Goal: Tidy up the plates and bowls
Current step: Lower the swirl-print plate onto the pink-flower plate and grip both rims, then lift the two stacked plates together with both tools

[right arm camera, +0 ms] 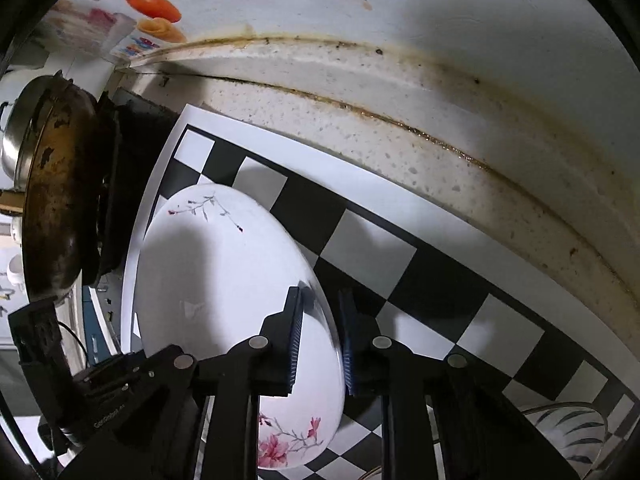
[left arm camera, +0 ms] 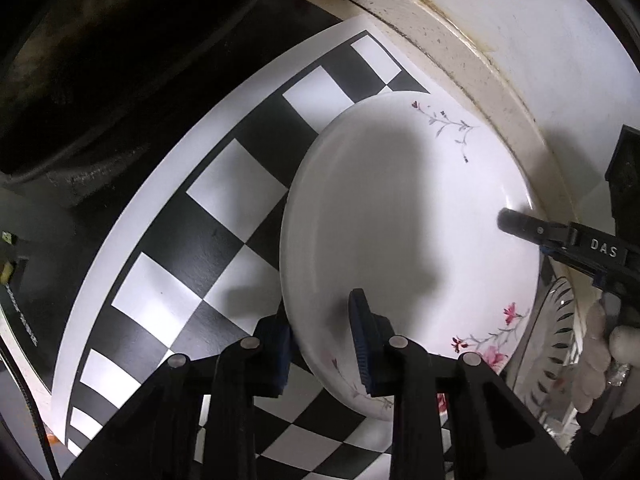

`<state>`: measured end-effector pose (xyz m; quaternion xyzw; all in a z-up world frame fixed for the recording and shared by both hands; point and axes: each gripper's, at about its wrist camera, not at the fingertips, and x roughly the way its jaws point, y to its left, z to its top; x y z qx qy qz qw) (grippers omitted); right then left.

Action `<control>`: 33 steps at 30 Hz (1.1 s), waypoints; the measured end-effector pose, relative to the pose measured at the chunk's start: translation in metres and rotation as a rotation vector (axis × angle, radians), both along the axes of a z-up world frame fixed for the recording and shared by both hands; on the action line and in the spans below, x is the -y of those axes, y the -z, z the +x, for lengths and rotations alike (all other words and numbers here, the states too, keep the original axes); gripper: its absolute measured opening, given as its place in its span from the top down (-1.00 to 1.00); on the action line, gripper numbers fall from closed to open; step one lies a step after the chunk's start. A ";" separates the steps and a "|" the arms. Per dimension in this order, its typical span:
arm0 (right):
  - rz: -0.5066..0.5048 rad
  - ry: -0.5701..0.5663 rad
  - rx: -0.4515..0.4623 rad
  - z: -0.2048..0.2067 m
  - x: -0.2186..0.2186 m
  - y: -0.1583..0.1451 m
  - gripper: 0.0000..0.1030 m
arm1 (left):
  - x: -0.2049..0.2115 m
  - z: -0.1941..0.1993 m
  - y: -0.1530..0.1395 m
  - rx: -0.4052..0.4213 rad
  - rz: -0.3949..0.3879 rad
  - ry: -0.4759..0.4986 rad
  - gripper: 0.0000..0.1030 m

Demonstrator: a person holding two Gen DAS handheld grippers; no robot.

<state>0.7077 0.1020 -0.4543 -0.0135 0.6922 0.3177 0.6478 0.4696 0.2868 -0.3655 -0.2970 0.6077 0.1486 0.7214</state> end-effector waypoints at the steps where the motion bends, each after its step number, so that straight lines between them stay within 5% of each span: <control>1: 0.004 -0.001 0.003 -0.002 0.002 -0.001 0.65 | 0.000 0.001 0.000 0.000 -0.002 0.001 0.54; 10: 0.000 0.014 0.041 -0.020 0.023 -0.021 0.72 | 0.005 0.003 -0.024 0.025 -0.003 0.052 0.54; 20: 0.069 0.132 0.116 -0.049 0.081 -0.085 0.72 | 0.030 -0.008 -0.082 0.100 0.015 0.163 0.54; 33: 0.110 0.285 0.220 -0.157 0.172 -0.157 0.72 | 0.096 -0.048 -0.141 0.157 0.067 0.400 0.54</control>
